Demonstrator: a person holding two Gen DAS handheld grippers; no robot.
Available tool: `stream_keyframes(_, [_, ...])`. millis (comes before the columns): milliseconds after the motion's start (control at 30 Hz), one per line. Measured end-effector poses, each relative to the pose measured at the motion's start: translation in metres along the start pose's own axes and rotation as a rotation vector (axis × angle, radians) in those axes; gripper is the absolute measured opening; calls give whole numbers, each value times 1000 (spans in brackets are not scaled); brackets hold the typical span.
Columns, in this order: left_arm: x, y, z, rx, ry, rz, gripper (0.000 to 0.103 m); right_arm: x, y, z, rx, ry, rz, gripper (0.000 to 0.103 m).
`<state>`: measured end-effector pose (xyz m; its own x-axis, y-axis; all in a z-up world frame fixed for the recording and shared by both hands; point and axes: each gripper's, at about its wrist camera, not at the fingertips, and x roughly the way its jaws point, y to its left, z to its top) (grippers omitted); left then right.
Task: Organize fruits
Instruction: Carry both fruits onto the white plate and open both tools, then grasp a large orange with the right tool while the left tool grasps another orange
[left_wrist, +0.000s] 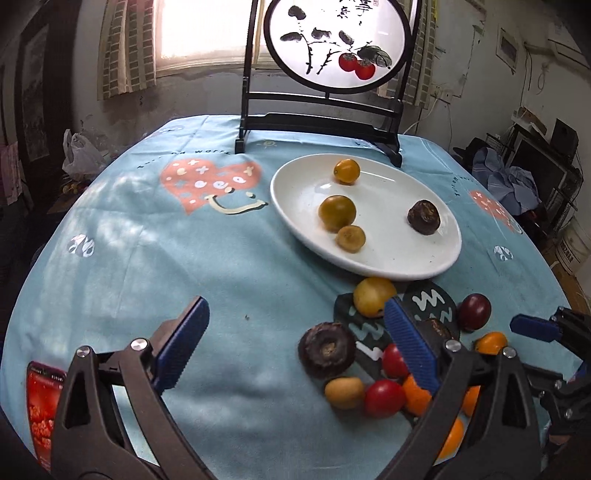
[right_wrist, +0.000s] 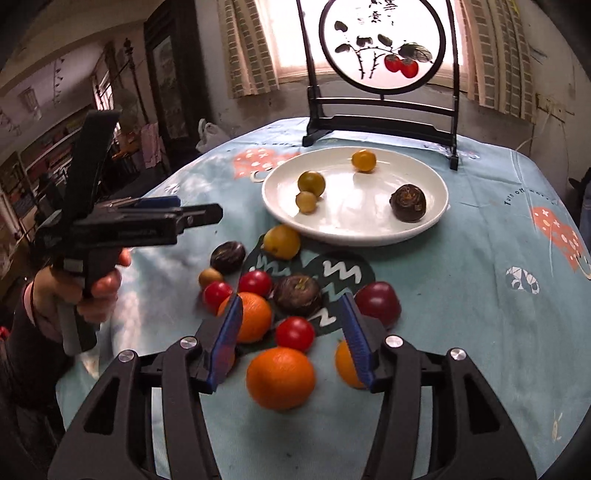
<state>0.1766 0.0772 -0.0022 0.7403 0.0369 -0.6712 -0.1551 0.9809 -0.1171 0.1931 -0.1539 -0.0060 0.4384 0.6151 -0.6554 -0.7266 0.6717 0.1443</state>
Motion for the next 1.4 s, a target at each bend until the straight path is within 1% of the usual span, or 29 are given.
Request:
stream_keyframes(67, [-2,5,-5,-11,6,-1,97,-2,7,-8,-32,20,16,55])
stream_keyframes(133, [-3,7,-9,-15,14,-3,97,1,9,-14,-47,49,13,55])
stream_keyframes(200, [-3,6,-11,-10,23,-3,97,7,9,-18,-54,78,-13,55])
stream_keyframes(267, [-4,5,-15,-1,30,-7,97,12,9,-21,-60,106,-20,55])
stream_keyframes(333, [-5,3,-18,11,35,-8,97,16,12,-24,-76,123,-14,55])
stream_keyframes(433, [-7,2,-23,23,36,-11,97,20,14,-26,-97,140,-49,55])
stream_keyframes(567, [-10,2,-29,22,45,-31,97,27,9,-28,-80,173,-73,55])
stream_keyframes(600, [-10,3,-30,19,49,-41,97,29,9,-29,-77,182,-79,53])
stream_keyframes(633, [-11,3,-31,19,51,-50,97,31,8,-30,-77,186,-86,46])
stream_keyframes(667, [-13,2,-33,20,49,-57,97,32,8,-30,-78,188,-94,46])
stream_keyframes(733, [-16,1,-35,26,45,-74,97,30,4,-31,-62,183,-80,45])
stream_keyframes(833, [-19,-4,-38,48,57,-124,97,22,-5,-28,-5,151,-37,45])
stream_keyframes(867, [-19,-7,-40,60,70,-156,97,18,-10,-26,25,131,-13,45])
stream_keyframes(933, [-20,-15,-44,86,105,-251,97,7,-21,-22,99,80,32,45])
stream_keyframes(1000, [-22,-25,-50,129,134,-337,97,1,-32,-20,163,51,50,45])
stream_keyframes(1033, [-24,-33,-54,163,141,-364,97,0,-36,-20,187,48,49,45])
stream_keyframes(1067, [-26,-41,-57,201,141,-372,96,0,-39,-20,207,50,40,45])
stream_keyframes(1100, [-27,-48,-61,238,138,-364,96,-1,-41,-20,215,49,30,45])
stream_keyframes(1133, [-28,-53,-64,267,136,-351,94,-1,-41,-20,218,47,12,45])
stream_keyframes(1167, [-28,-58,-66,286,138,-344,89,-1,-42,-19,217,47,-3,45])
stream_keyframes(1200, [-27,-61,-68,293,150,-354,86,-1,-42,-19,215,47,-14,45])
stream_keyframes(1267, [-25,-63,-71,293,176,-381,73,-1,-43,-19,220,47,-10,45])
stream_keyframes(1300, [-24,-65,-73,299,185,-386,69,-1,-43,-19,219,47,-8,45])
stream_keyframes(1333, [-23,-68,-74,309,194,-388,64,-2,-43,-20,215,48,-9,45])
stream_keyframes(1367, [-22,-71,-76,317,200,-389,61,-2,-42,-20,211,48,-9,45])
stream_keyframes(1400, [-21,-73,-77,322,205,-391,60,-2,-42,-20,208,48,-7,45])
